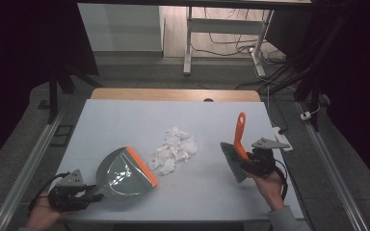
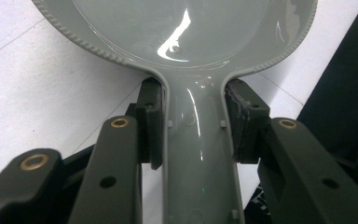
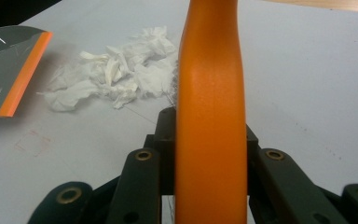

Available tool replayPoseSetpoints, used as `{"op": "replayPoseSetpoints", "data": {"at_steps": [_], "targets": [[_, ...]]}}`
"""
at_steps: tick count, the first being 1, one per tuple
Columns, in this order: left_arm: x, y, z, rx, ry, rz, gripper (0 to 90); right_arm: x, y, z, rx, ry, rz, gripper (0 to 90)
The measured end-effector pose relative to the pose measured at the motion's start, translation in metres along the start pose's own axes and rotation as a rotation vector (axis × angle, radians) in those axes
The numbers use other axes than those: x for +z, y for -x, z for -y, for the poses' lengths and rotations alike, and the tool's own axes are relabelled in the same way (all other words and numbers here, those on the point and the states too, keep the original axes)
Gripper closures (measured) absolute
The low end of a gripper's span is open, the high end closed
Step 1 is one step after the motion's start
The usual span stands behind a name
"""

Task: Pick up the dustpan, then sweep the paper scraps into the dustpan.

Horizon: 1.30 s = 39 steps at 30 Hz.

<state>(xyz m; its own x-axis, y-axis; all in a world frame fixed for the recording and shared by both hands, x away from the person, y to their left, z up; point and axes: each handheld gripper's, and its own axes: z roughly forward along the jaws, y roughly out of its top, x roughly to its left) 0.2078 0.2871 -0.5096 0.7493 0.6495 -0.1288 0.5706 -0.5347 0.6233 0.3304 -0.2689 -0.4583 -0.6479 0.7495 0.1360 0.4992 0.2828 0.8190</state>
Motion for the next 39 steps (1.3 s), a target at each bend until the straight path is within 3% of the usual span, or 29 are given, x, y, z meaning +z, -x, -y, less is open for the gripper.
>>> {"op": "replayPoseSetpoints", "data": {"at_steps": [7,15,19,31,39], "targets": [[0.003,0.0,-0.003,0.001,-0.038,-0.01,61.2,0.007,-0.005,-0.01,-0.008,0.003,-0.004,71.6],[0.01,0.002,-0.01,0.003,-0.065,0.005,61.2,0.033,-0.018,-0.03,-0.039,-0.011,-0.024,71.5],[0.01,0.003,-0.012,0.0,-0.081,0.0,61.2,0.046,-0.022,-0.043,-0.032,-0.018,-0.037,71.6],[0.014,0.0,-0.013,-0.002,-0.085,0.034,61.2,0.085,-0.014,-0.06,0.008,-0.074,-0.007,71.6],[0.015,0.0,-0.014,0.001,-0.084,0.036,61.2,0.099,-0.011,-0.062,0.024,-0.1,0.011,71.6]]}}
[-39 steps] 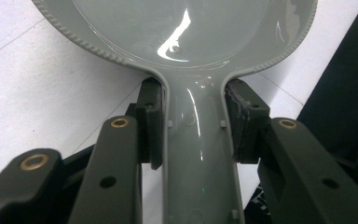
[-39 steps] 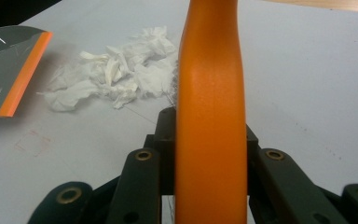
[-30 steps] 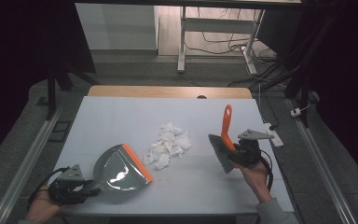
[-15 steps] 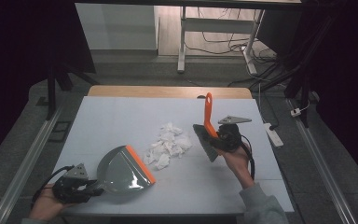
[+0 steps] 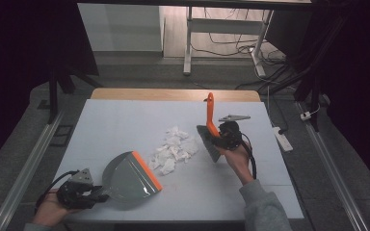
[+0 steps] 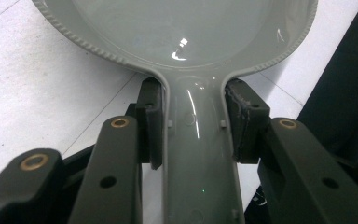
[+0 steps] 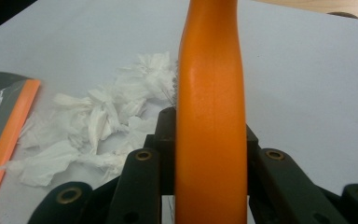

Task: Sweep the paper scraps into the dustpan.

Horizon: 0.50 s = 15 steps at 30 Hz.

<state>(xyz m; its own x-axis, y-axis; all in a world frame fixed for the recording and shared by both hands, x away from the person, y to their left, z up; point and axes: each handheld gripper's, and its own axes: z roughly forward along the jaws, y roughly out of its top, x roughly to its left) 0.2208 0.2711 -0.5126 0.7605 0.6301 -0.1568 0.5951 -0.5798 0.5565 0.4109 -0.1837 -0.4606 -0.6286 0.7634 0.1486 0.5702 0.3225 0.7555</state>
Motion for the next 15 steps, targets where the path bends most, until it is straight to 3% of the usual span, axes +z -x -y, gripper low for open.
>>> {"op": "replayPoseSetpoints", "data": {"at_steps": [10,15], "targets": [[-0.001,0.0,0.001,-0.006,-0.004,0.003,61.2,0.018,0.003,-0.017,-0.016,-0.027,0.04,71.6],[-0.001,-0.002,0.001,-0.014,-0.004,0.011,61.2,0.031,0.006,-0.02,-0.017,-0.067,0.059,71.6]]}}
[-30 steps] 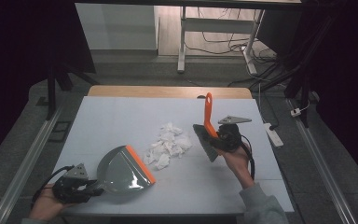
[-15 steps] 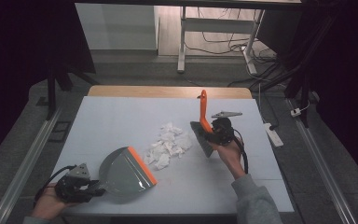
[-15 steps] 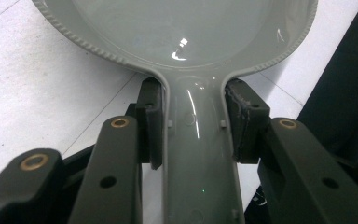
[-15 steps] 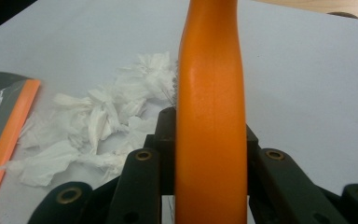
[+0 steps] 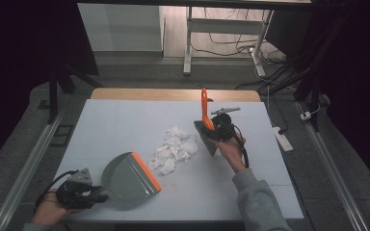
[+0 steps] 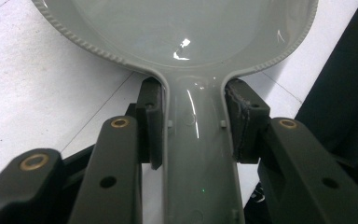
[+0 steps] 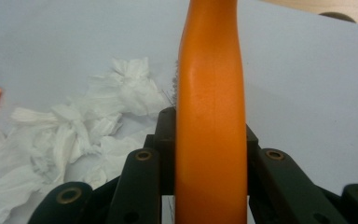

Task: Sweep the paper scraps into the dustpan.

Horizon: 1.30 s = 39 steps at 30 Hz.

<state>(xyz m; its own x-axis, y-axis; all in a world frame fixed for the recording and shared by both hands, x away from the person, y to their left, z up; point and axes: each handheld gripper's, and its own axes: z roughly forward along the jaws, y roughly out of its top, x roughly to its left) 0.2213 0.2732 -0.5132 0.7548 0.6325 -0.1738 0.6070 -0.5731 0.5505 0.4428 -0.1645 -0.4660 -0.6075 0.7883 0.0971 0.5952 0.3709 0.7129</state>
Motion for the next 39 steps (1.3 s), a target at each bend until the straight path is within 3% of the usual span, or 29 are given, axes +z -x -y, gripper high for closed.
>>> {"op": "replayPoseSetpoints", "data": {"at_steps": [9,17,26,39], "targets": [[0.001,0.001,-0.001,0.002,-0.002,0.006,61.2,0.019,-0.007,-0.004,-0.041,-0.052,0.031,71.6],[0.002,0.0,-0.002,-0.006,-0.002,0.014,61.2,0.028,-0.004,-0.012,-0.033,-0.069,0.049,71.6],[0.002,-0.001,-0.002,-0.006,-0.003,0.013,61.2,0.044,-0.007,-0.029,-0.056,-0.101,0.054,71.6],[0.004,-0.002,-0.003,-0.011,0.001,0.018,61.2,0.071,-0.02,-0.035,-0.084,-0.155,0.034,71.6]]}}
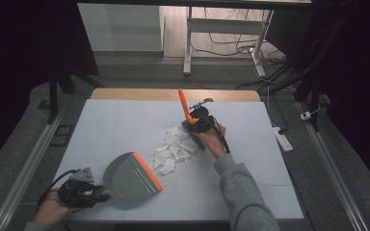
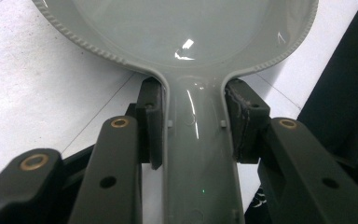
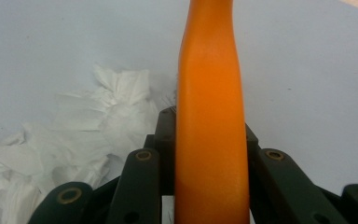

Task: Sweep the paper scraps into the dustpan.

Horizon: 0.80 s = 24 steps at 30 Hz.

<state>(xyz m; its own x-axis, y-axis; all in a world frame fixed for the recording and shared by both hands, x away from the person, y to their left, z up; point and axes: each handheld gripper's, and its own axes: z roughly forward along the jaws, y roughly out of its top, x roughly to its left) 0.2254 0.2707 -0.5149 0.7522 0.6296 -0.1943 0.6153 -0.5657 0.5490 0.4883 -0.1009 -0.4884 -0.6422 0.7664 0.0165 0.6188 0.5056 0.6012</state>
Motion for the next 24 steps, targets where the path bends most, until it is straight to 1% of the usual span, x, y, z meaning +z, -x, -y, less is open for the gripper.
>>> {"op": "replayPoseSetpoints", "data": {"at_steps": [6,8,10,12,16,18,23,24], "targets": [[0.0,0.0,0.0,0.0,-0.002,-0.002,61.2,0.009,-0.013,-0.001,-0.029,-0.014,-0.032,71.7],[0.0,0.0,-0.001,0.0,-0.001,-0.001,61.2,0.01,-0.017,-0.001,-0.044,-0.01,-0.04,71.8],[0.0,0.0,-0.001,0.001,-0.003,-0.001,61.2,0.01,-0.022,-0.001,-0.052,-0.012,-0.061,71.8],[0.001,0.0,-0.001,0.0,-0.003,-0.002,61.2,0.01,-0.026,-0.001,-0.065,-0.014,-0.063,71.8],[0.001,0.0,-0.001,-0.002,-0.001,-0.002,61.2,0.01,-0.032,0.001,-0.07,-0.015,-0.098,71.8],[0.001,0.0,-0.002,-0.003,-0.001,-0.002,61.2,0.009,-0.036,0.002,-0.07,-0.018,-0.127,71.8],[0.002,0.0,-0.003,-0.003,-0.002,-0.003,61.2,0.009,-0.048,0.004,-0.089,-0.018,-0.181,71.9],[0.002,0.0,-0.003,-0.003,-0.002,-0.003,61.2,0.009,-0.051,0.005,-0.098,-0.018,-0.185,71.8]]}}
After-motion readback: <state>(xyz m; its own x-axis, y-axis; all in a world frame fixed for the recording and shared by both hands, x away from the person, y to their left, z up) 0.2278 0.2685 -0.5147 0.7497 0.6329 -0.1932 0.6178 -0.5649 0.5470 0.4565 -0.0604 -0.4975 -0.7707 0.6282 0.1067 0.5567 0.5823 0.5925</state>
